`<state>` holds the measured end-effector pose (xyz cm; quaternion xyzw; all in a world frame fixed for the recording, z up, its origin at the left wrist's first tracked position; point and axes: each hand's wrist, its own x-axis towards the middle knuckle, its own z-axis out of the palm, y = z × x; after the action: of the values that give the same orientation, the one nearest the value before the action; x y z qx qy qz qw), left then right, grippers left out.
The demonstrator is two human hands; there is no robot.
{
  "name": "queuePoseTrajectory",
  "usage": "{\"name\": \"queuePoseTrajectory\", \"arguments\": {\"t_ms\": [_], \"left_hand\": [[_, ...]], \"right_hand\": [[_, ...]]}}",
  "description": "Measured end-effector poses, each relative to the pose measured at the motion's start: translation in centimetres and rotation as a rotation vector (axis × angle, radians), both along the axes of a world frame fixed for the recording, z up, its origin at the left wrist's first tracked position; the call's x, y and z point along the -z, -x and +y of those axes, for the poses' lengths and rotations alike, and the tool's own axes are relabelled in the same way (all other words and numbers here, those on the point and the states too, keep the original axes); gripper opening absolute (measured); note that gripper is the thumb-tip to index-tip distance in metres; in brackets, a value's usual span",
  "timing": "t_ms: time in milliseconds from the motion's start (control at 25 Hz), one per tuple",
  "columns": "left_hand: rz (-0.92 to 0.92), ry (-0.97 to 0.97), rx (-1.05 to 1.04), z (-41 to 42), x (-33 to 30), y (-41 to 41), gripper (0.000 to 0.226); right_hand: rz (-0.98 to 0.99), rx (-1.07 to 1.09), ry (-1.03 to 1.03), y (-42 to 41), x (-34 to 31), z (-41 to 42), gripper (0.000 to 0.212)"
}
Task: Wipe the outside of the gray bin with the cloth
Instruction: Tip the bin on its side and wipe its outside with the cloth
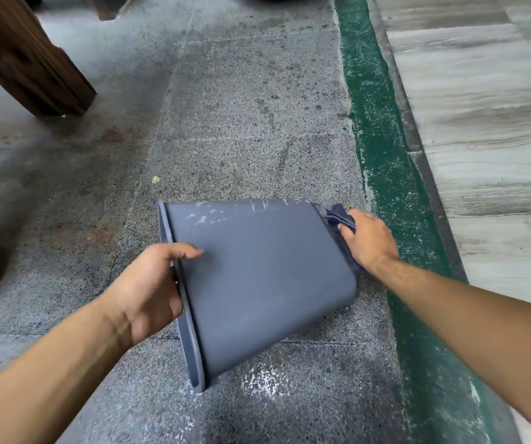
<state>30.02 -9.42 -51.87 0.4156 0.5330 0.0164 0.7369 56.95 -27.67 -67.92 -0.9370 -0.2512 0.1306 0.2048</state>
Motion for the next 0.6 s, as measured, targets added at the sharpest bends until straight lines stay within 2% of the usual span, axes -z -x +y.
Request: {"name": "queuePoseTrajectory", "arguments": {"t_ms": [160, 280, 360, 440, 600], "left_hand": [[-0.045, -0.025, -0.098, 0.6, 0.0, -0.6, 0.046], [-0.099, 0.008, -0.006, 1.3, 0.3, -1.3, 0.069], [-0.144, 0.059, 0.039, 1.8, 1.1, -1.7, 0.084], [-0.197, 0.092, -0.009, 1.7, 2.5, -1.9, 0.091], [-0.314, 0.115, -0.107, 0.2, 3.5, -2.1, 0.083]], "right_hand": [[0.051, 0.331, -0.203, -0.7, 0.1, -0.4, 0.018], [0.038, 0.437, -0.427, -0.9, -2.0, 0.2, 0.019], [0.022, 0.426, -0.541, -0.7, -4.0, 0.5, 0.016], [0.002, 0.376, -0.617, 0.1, -6.0, 0.9, 0.013], [0.009, 0.237, -0.642, 3.7, -8.5, 3.0, 0.006]]}}
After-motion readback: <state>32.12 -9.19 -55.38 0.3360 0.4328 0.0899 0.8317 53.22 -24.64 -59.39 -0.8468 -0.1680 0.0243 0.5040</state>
